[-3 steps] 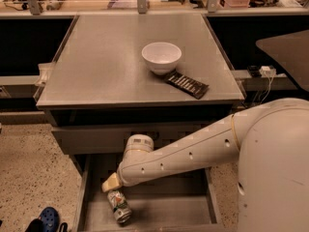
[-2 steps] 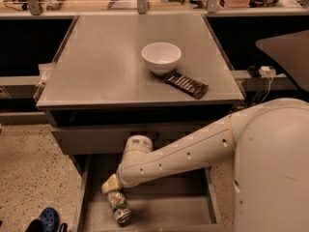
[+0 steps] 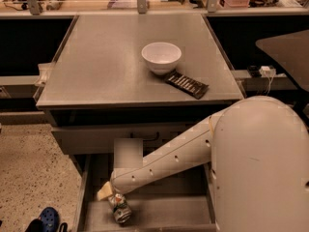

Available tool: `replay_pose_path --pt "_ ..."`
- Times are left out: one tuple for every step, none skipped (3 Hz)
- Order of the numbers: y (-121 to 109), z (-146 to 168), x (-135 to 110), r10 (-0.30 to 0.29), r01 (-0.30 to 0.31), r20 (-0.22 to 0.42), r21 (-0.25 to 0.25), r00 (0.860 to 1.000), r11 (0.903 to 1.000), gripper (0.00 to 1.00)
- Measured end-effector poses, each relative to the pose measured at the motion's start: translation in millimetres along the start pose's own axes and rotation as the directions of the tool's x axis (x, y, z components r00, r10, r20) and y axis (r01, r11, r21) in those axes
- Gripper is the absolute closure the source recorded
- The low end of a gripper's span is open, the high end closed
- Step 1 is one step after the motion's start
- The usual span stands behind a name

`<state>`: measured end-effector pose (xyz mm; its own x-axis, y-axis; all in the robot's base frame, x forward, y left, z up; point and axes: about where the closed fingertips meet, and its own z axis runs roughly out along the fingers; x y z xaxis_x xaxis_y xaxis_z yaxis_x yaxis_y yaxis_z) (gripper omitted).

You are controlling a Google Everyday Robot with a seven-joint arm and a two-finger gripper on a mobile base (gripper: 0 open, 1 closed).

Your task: Pick 7up can from middle drawer and place on counter

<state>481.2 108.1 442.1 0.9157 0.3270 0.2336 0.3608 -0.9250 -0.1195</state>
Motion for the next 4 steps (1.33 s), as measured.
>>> replay_pose_path --pt "-3.4 13.0 -7.3 0.012 -0.012 -0.008 -0.01 1.0 0.9999 0.0" --pt "-1.5 30.9 -11.9 0.032 -0.032 0.008 0.002 0.999 0.9995 0.0" --pt "2.4 53.2 -20.9 0.049 -0.049 0.052 0.007 0.997 0.9988 0.0" --pt "3.0 70.8 -28.0 0.052 -0.053 0.087 0.007 0.995 0.9986 0.0"
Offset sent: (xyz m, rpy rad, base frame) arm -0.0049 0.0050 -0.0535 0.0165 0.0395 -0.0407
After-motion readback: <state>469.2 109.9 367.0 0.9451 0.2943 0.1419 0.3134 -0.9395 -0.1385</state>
